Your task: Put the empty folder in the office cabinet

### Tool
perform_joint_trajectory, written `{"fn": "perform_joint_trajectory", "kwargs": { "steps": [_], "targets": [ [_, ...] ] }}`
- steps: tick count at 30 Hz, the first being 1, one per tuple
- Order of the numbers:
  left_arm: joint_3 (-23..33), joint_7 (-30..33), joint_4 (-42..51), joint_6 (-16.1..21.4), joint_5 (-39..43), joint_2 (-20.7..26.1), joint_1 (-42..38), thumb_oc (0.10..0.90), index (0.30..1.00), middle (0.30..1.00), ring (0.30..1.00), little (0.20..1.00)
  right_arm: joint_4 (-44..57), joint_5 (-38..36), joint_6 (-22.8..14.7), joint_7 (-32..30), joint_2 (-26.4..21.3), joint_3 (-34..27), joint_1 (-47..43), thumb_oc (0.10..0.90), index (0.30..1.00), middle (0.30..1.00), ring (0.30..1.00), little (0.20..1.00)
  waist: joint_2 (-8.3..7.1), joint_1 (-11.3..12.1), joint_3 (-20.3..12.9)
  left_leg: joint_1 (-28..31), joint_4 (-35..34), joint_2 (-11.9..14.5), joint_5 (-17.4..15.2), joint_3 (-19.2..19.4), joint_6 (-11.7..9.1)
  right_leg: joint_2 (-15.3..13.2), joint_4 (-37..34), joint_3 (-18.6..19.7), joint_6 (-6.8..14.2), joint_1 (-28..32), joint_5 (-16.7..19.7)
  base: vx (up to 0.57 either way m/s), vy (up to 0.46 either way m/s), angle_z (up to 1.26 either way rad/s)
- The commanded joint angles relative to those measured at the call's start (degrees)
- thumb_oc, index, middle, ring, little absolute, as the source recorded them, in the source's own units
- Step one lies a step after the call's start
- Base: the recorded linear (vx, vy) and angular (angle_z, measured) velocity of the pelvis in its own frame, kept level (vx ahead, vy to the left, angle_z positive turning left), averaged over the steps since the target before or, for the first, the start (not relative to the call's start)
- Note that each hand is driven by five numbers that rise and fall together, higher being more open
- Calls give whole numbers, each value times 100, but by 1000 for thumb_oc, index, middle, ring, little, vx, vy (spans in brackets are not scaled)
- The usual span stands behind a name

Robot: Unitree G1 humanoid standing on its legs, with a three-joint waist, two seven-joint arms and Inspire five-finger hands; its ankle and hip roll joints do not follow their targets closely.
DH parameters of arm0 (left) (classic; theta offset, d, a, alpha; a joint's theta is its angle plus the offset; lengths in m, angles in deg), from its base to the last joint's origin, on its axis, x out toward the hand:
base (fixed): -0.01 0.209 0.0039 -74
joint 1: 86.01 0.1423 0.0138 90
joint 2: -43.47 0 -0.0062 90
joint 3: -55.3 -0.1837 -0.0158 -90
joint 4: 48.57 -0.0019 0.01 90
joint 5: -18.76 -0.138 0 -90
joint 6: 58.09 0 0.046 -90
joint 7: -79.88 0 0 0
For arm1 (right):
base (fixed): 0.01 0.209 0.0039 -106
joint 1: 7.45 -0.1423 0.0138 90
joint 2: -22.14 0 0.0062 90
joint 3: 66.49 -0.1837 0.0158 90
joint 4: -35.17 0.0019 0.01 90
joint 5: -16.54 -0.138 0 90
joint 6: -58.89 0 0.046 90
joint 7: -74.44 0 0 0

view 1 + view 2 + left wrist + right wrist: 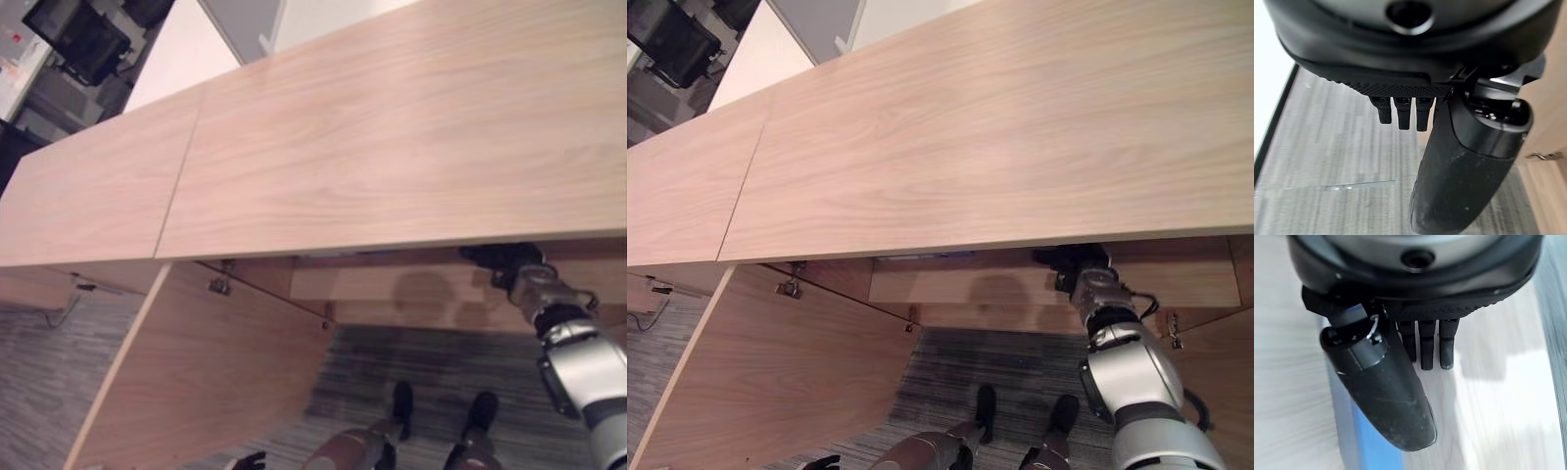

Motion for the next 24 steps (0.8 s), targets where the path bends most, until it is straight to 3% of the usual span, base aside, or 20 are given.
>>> {"fn": "perform_joint_trajectory", "kwargs": {
  "steps": [1, 4, 8, 11, 14, 24],
  "targets": [
    [-229, 160, -239, -7, -140, 782, -74, 800, 900, 900, 900, 900, -18, 37, -292, 263, 24, 142, -978, 800, 900, 900, 900, 900, -399, 200, 9, 258, -41, -328, -763, 38, -10, -385, -403, -330, 475, 70, 155, 0, 0, 0],
    [-282, 115, -168, -9, -137, 777, -62, 800, 900, 900, 900, 900, -82, -148, -285, 331, 70, 37, -913, 800, 900, 900, 900, 900, -370, 221, 3, 252, -41, -340, -750, 25, -12, -418, -400, -366, 482, 72, 167, 0, 0, 0],
    [-324, 74, -33, -21, -119, 723, -74, 800, 900, 900, 900, 900, -57, -1109, -464, 339, 214, -566, -597, 800, 900, 900, 900, 900, -267, 272, -35, 258, -41, -367, -746, 12, -18, -465, -398, -412, 506, 124, 156, 0, 15, 2],
    [-306, 53, -27, -42, -157, 699, -74, 800, 900, 900, 900, 900, -55, -1345, -491, 400, 341, -746, -346, 800, 900, 900, 900, 900, -263, 289, -81, 280, -41, -369, -757, 7, -24, -488, -399, -442, 512, 167, 145, -3, 10, 4],
    [-261, 63, -114, -83, -266, 644, -116, 800, 900, 900, 900, 900, -171, -872, -342, 599, 547, -612, 93, 800, 900, 900, 900, 900, -334, 283, -173, 356, -41, -358, -777, 8, -22, -512, -395, -495, 529, 258, 149, -15, 10, 10],
    [-166, 112, -326, -189, -515, 500, -174, 800, 900, 900, 900, 900, -418, 732, -36, 837, 436, -240, 594, 800, 900, 900, 900, 900, -632, 179, -503, 861, -41, -382, -885, -119, 37, -623, -393, -767, 547, 862, 59, 9, 11, 7]
  ]
}}
